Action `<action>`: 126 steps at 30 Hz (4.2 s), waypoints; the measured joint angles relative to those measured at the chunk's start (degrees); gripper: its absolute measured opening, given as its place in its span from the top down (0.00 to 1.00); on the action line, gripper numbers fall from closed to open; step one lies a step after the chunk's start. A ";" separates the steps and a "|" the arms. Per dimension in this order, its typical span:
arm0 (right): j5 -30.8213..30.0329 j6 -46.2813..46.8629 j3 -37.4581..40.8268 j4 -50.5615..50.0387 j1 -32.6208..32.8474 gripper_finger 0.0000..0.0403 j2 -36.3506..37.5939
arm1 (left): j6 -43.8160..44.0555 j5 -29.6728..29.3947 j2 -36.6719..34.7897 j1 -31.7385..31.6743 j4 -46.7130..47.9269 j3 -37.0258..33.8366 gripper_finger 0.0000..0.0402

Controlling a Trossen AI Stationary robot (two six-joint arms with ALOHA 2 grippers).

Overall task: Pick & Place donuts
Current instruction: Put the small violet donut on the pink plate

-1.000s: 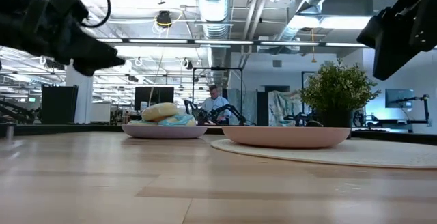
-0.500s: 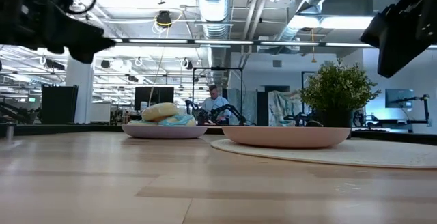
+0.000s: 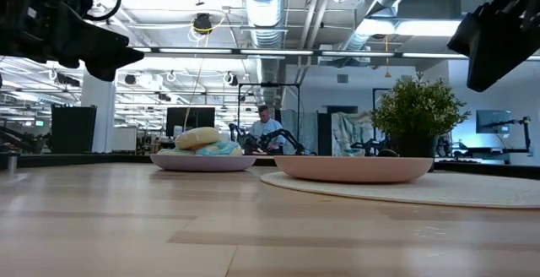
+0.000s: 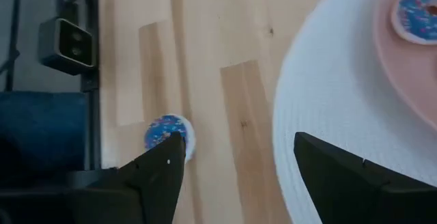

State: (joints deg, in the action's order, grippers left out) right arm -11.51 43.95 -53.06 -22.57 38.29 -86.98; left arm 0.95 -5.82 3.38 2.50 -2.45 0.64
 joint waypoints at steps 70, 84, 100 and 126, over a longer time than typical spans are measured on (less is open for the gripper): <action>-21.77 -6.94 0.00 31.79 14.86 0.52 -26.75 | 0.15 -0.17 0.00 0.00 0.03 0.00 0.44; -23.38 -6.01 0.01 13.37 9.68 0.54 -10.35 | 0.14 -0.17 0.00 0.00 0.03 0.00 0.44; -18.47 -11.13 23.53 14.69 -15.00 0.56 18.44 | 0.13 -0.16 0.02 0.00 0.03 0.00 0.44; -6.53 -16.14 28.55 30.08 -30.65 0.47 5.09 | 0.13 -0.17 0.02 0.00 0.03 0.00 0.44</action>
State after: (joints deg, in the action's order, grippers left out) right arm -18.04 27.81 -24.51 7.51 7.64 -81.89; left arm 1.08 -6.00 3.40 2.50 -2.42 0.64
